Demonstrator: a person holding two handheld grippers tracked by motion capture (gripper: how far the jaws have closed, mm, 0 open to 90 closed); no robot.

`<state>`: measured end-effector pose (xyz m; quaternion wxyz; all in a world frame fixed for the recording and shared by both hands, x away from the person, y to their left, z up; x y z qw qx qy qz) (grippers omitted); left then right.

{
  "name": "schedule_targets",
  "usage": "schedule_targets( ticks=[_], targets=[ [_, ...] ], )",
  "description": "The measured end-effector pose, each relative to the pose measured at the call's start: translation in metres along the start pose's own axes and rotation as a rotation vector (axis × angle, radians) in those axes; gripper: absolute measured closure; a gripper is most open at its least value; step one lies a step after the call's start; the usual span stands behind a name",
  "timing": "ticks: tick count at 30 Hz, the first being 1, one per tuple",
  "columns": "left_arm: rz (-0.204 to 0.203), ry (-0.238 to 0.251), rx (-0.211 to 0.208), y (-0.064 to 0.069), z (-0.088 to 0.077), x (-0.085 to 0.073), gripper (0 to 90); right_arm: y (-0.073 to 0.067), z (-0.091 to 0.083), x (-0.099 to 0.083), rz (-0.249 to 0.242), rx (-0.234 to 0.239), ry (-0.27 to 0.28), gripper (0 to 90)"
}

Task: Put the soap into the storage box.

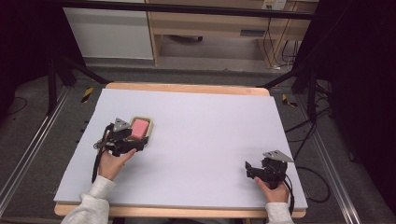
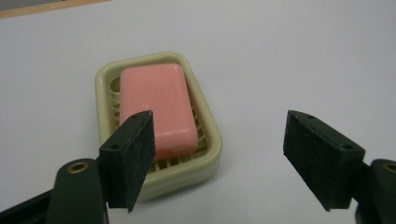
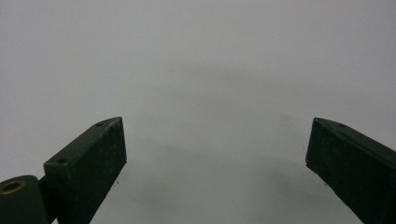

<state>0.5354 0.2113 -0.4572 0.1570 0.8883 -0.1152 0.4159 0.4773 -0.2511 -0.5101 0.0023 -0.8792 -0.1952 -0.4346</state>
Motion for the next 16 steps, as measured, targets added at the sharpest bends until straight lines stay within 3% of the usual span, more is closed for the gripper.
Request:
schedule_targets(
  ticks=[10,16],
  targets=[
    [-0.03,0.05,0.02,-0.019,-0.022,-0.027,22.5,0.007,-0.003,-0.002,0.009,-0.034,-0.002,5.3],
    [-0.038,0.026,0.031,-0.03,-0.025,-0.048,22.2,0.008,-0.003,-0.003,0.016,-0.032,-0.007,5.3]
  ],
)
Point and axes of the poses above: each handheld gripper's, and its own axes: z roughly forward along the jaws, x roughly out of its top, y roughly to its right, the point moved 5 cm from there along z, roughly forward along the jaws, and after that the axes turned 12 degrees about -z, right-handed, at the moved point
